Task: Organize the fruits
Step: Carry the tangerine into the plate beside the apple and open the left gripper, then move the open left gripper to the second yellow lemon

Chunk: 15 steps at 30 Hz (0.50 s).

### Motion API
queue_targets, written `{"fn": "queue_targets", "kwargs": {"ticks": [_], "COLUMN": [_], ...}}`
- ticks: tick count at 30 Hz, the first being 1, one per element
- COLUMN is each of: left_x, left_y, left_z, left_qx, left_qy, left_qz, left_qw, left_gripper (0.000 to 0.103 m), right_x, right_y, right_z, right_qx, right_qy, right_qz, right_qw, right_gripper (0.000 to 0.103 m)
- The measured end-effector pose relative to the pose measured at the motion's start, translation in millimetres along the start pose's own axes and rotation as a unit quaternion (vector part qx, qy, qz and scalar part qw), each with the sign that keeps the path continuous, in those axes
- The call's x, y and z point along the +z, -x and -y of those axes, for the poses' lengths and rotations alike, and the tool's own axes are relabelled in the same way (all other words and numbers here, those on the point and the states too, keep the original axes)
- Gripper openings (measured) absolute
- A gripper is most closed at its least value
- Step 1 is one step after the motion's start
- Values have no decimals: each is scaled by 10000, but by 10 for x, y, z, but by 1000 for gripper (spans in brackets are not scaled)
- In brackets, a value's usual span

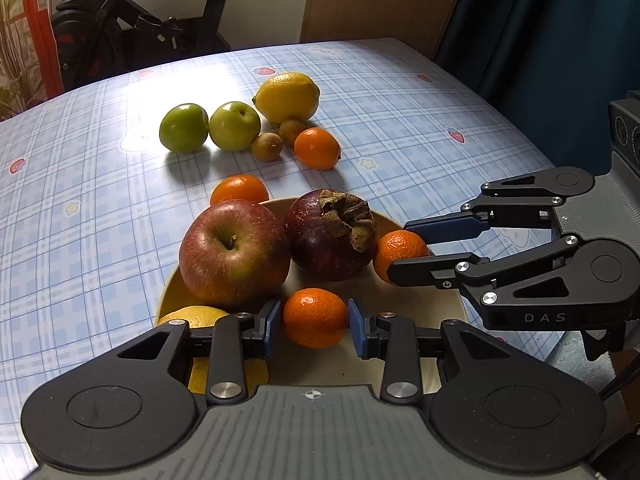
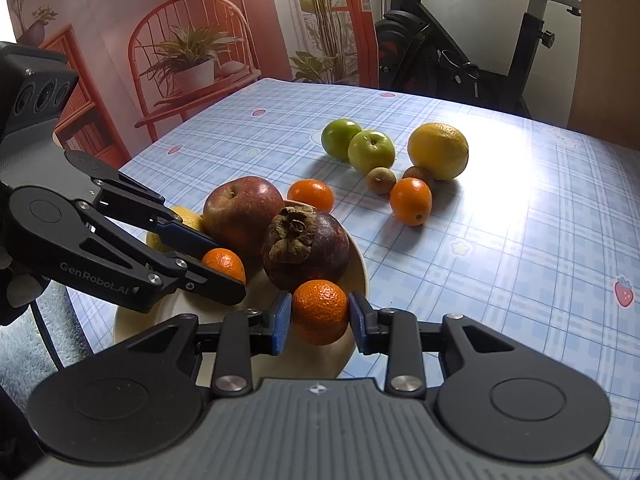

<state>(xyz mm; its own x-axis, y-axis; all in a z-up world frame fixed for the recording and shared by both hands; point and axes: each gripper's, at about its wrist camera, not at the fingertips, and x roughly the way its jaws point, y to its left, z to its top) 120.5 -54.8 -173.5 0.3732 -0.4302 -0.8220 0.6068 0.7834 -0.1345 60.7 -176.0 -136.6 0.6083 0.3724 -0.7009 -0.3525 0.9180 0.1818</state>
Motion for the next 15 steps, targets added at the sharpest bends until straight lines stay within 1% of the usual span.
{"fn": "queue_targets", "kwargs": {"ticks": [6, 12, 15], "left_x": [-10, -14, 3], "left_y": [13, 55, 128], "left_z": [-7, -16, -23], "left_qx": [-32, -78, -228], "left_qy": [-51, 91, 207], "left_qz": [7, 83, 192], "left_qw": [10000, 9999, 9993], "left_gripper": [38, 38, 42], "right_x": [29, 55, 68], "right_y": [39, 136, 194], "right_z": [46, 73, 94], "right_qx": [-30, -107, -159], "right_qy": [-94, -177, -240], "right_qz": [165, 327, 425], "right_qw": [9998, 9993, 9987], "right_gripper": [35, 35, 35]}}
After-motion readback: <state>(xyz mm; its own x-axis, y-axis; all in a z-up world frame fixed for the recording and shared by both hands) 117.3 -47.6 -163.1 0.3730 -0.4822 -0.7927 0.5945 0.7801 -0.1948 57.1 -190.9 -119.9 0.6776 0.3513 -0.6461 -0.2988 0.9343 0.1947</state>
